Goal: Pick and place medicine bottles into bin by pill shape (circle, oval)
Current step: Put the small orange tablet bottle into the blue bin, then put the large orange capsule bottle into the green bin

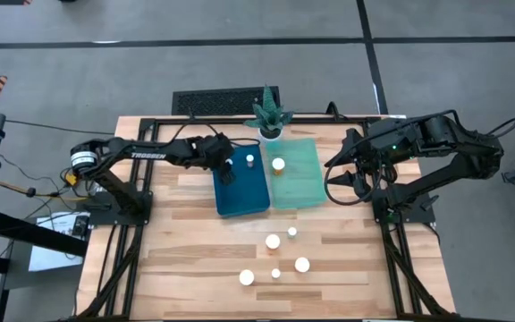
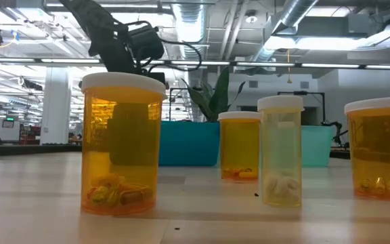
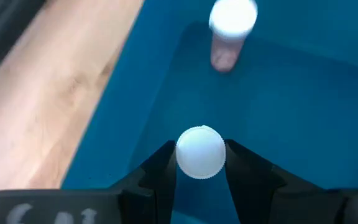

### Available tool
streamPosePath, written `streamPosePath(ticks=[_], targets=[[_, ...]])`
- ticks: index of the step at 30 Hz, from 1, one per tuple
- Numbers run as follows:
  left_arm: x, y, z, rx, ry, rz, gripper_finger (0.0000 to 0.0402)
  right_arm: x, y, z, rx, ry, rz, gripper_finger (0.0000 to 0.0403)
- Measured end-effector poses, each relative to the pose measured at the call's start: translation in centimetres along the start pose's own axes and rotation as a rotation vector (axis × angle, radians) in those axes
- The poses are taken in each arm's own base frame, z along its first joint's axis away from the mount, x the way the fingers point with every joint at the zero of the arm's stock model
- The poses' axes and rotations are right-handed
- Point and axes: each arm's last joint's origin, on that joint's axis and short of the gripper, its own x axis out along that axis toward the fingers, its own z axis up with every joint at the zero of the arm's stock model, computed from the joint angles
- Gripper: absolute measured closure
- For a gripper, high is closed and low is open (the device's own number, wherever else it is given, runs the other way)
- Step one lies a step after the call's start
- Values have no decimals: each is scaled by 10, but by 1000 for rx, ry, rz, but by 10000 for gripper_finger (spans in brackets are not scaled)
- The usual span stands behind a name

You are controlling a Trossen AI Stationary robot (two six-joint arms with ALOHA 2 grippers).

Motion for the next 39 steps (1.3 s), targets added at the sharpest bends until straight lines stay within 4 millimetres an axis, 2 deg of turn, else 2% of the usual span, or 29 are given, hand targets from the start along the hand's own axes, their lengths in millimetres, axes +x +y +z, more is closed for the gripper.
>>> streamPosePath(ticks=[9, 23, 30, 35, 39], targets=[[1, 1, -2, -4, 6, 29, 286, 0, 0, 0, 0, 0, 0, 165], [1, 1, -2, 1, 2, 46, 248, 0, 0, 0, 0, 0, 0, 165], [-2, 0, 1, -3, -6, 36, 196, 0, 0, 0, 0, 0, 0, 165], [-9, -1, 12, -5, -4, 8, 154, 0, 0, 0, 0, 0, 0, 165], [-25, -8, 28, 19, -17, -22, 141, 0, 0, 0, 0, 0, 0, 165]])
